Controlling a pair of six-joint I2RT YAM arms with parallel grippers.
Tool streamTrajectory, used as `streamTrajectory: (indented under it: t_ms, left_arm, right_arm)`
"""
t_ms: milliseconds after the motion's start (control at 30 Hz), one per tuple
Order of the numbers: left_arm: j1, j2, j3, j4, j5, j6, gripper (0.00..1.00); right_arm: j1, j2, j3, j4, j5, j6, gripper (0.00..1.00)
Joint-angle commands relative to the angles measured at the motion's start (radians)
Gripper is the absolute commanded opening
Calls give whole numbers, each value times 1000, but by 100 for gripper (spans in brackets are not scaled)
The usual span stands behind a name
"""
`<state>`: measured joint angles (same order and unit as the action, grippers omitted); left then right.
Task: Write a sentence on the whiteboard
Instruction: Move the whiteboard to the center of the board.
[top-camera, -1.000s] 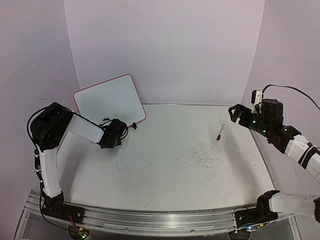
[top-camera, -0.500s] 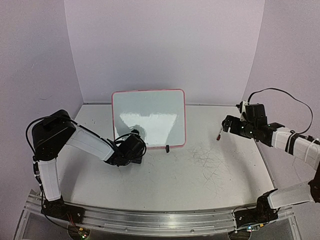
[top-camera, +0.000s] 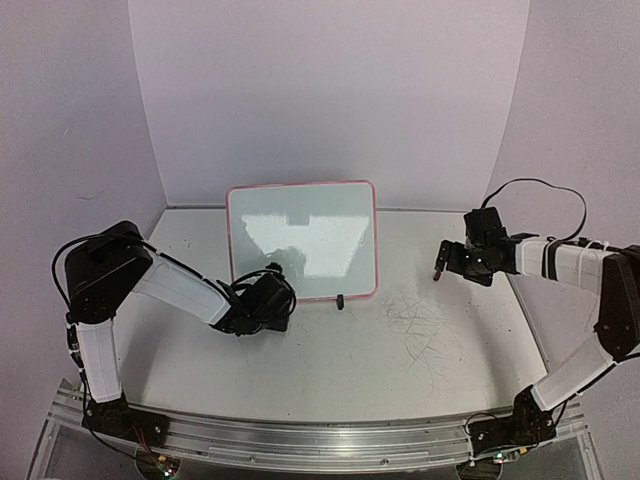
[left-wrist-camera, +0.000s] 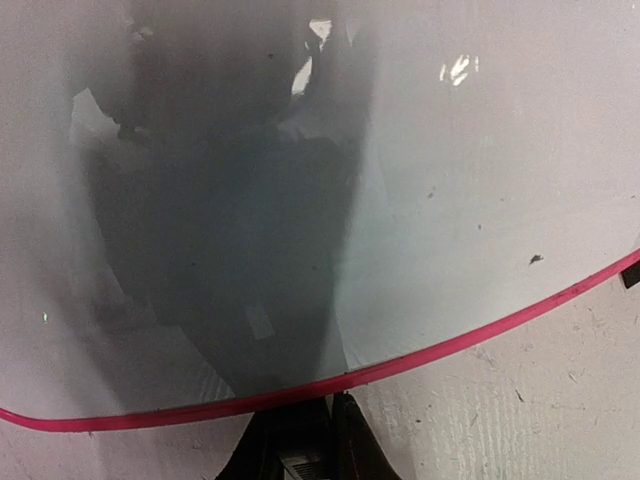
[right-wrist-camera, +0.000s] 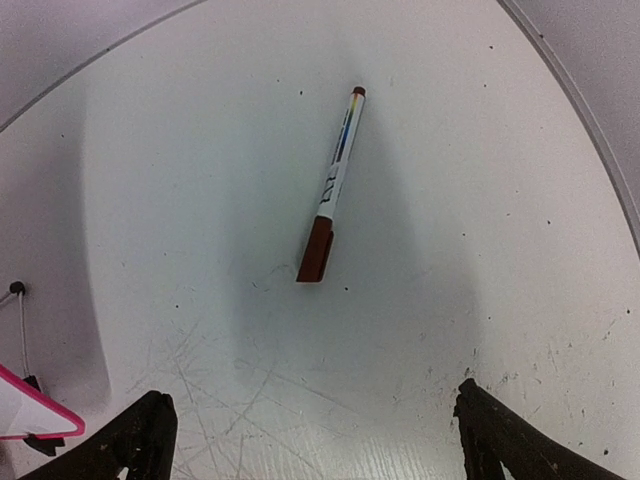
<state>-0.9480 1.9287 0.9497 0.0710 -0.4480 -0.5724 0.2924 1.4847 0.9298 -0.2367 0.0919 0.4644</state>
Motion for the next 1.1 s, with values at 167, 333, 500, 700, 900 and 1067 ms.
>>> streamTrajectory:
  t_ms: [167, 333, 500, 700, 900, 1067]
  left_arm:
    - [-221, 145, 136, -190, 32, -182, 0]
    - [-294, 172, 210, -282, -40, -287, 0]
    - [-354, 189, 237, -321, -80, -366, 0]
    - [-401, 210, 272, -361, -90, -287, 0]
    - [-403, 129, 205, -353, -95, -187, 43]
    - [-408, 44, 160, -320, -74, -148, 67]
  right_arm:
    - [-123, 138, 143, -33, -11, -3, 97]
    - [-167, 254, 273, -64, -13, -34, 96]
    - [-167, 369, 398, -96, -55, -52, 93]
    - [-168, 494, 500, -105, -78, -63, 84]
    - [-167, 587, 559, -140, -53, -62, 72]
    - [-153, 640, 588, -181, -21, -66, 63]
